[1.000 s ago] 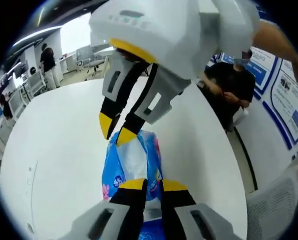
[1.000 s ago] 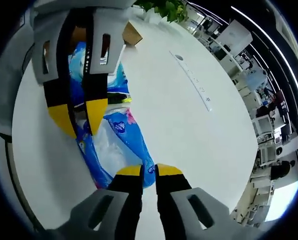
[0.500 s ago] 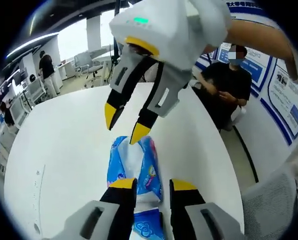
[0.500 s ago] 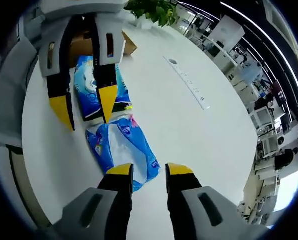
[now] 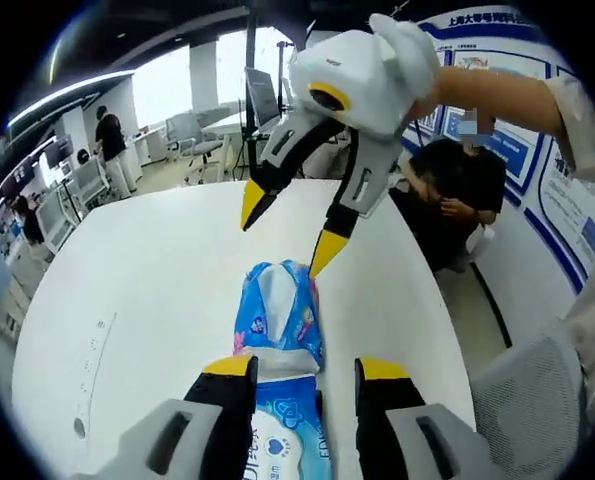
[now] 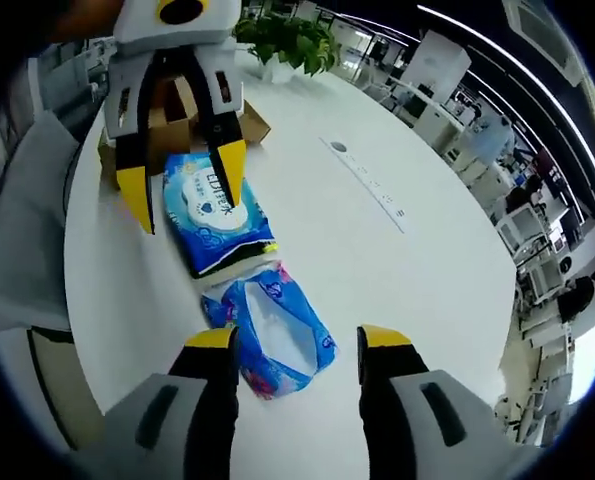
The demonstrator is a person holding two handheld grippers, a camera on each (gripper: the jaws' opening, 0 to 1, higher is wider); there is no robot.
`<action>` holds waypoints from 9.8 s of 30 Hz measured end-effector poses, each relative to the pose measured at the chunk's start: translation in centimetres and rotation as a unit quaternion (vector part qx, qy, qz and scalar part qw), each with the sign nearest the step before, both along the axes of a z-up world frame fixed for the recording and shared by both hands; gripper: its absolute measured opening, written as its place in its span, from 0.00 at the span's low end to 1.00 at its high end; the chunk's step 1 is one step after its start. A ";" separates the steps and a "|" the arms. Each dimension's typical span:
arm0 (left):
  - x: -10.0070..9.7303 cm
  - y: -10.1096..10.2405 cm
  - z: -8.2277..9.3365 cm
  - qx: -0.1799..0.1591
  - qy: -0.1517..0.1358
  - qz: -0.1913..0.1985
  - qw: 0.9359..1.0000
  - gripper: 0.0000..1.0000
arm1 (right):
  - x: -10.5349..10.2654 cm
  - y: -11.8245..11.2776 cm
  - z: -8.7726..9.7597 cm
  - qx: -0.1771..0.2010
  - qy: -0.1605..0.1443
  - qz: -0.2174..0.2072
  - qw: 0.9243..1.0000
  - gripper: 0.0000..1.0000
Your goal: Operate the shoe box by opening the lid, removing the specified soft item, and placing it in the target area until the item is outside and the box remains undamaged.
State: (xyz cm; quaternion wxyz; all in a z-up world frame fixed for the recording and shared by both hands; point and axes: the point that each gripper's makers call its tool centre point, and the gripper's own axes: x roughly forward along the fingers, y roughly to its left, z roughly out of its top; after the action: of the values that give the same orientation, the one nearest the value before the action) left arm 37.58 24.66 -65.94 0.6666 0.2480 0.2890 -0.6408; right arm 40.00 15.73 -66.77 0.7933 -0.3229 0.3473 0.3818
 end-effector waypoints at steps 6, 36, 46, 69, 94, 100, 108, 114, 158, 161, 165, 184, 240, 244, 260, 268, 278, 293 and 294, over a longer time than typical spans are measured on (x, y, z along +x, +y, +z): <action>0.3 2.2 1.3 -0.030 0.002 0.026 0.999 0.50 | -0.9 1.1 1.2 0.027 -0.001 -0.003 1.000 0.54; 0.1 18.1 8.5 -0.141 -0.046 0.197 0.969 0.82 | -3.8 9.9 6.1 0.176 0.031 -0.001 0.984 0.87; -1.4 23.7 9.4 -0.162 -0.052 0.255 0.952 0.95 | -4.6 12.9 6.9 0.193 0.031 0.027 0.980 0.91; -5.2 35.3 8.3 -0.157 -0.075 0.383 0.907 1.00 | -5.6 21.6 7.2 0.193 0.029 0.168 0.966 0.79; -9.1 43.3 5.9 -0.127 -0.090 0.465 0.872 1.00 | -7.5 31.1 1.4 0.148 0.079 0.284 0.944 0.62; -9.8 44.4 4.7 -0.107 -0.093 0.473 0.870 1.00 | -7.9 32.9 -0.4 0.137 0.097 0.298 0.940 0.54; -10.3 45.1 4.2 -0.107 -0.099 0.476 0.867 1.00 | -8.7 34.5 -2.8 0.123 0.133 0.305 0.935 0.56; -10.6 45.8 3.3 -0.105 -0.097 0.476 0.868 1.00 | -9.1 35.4 -4.6 0.106 0.156 0.311 0.932 0.57; -11.0 47.3 1.2 -0.090 -0.092 0.486 0.864 0.98 | -11.6 38.4 -6.3 0.083 0.187 0.347 0.915 0.31; -11.1 47.2 1.1 -0.088 -0.091 0.486 0.865 0.97 | -11.8 38.7 -6.6 0.082 0.187 0.348 0.915 0.28; -11.3 47.1 0.8 -0.085 -0.090 0.486 0.865 0.97 | -12.2 38.9 -7.0 0.073 0.180 0.351 0.916 0.24; -11.7 46.4 1.0 -0.085 -0.092 0.488 0.864 0.95 | -12.5 39.0 -6.5 0.059 0.155 0.363 0.917 0.15; -11.3 42.9 2.4 -0.109 -0.089 0.457 0.878 1.00 | -6.8 30.3 5.6 0.101 0.070 0.320 0.939 0.15; -11.2 42.9 2.1 -0.107 -0.085 0.454 0.880 1.00 | -5.9 28.9 6.1 0.104 0.062 0.309 0.943 0.15; -10.8 42.7 1.7 -0.104 -0.080 0.444 0.887 1.00 | -3.1 24.1 6.6 0.089 0.040 0.287 0.953 0.15; -11.1 42.1 2.2 -0.101 -0.078 0.441 0.889 1.00 | -1.2 21.1 5.9 0.065 0.034 0.278 0.958 0.16; -11.0 42.3 1.5 -0.097 -0.073 0.440 0.890 1.00 | 0.7 17.9 4.7 0.043 0.037 0.258 0.964 0.16; -10.7 43.1 0.6 -0.091 -0.071 0.444 0.888 0.99 | 3.2 13.2 2.1 0.006 0.046 0.238 0.970 0.16; -10.7 43.1 0.5 -0.090 -0.070 0.445 0.888 0.99 | 3.3 13.0 1.9 0.004 0.047 0.237 0.970 0.16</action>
State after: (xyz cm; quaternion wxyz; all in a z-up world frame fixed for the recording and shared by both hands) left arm 26.89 67.78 -65.44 0.9199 0.0765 0.2625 -0.2810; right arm 43.31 28.73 -64.83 0.6644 -0.3743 0.2962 0.5751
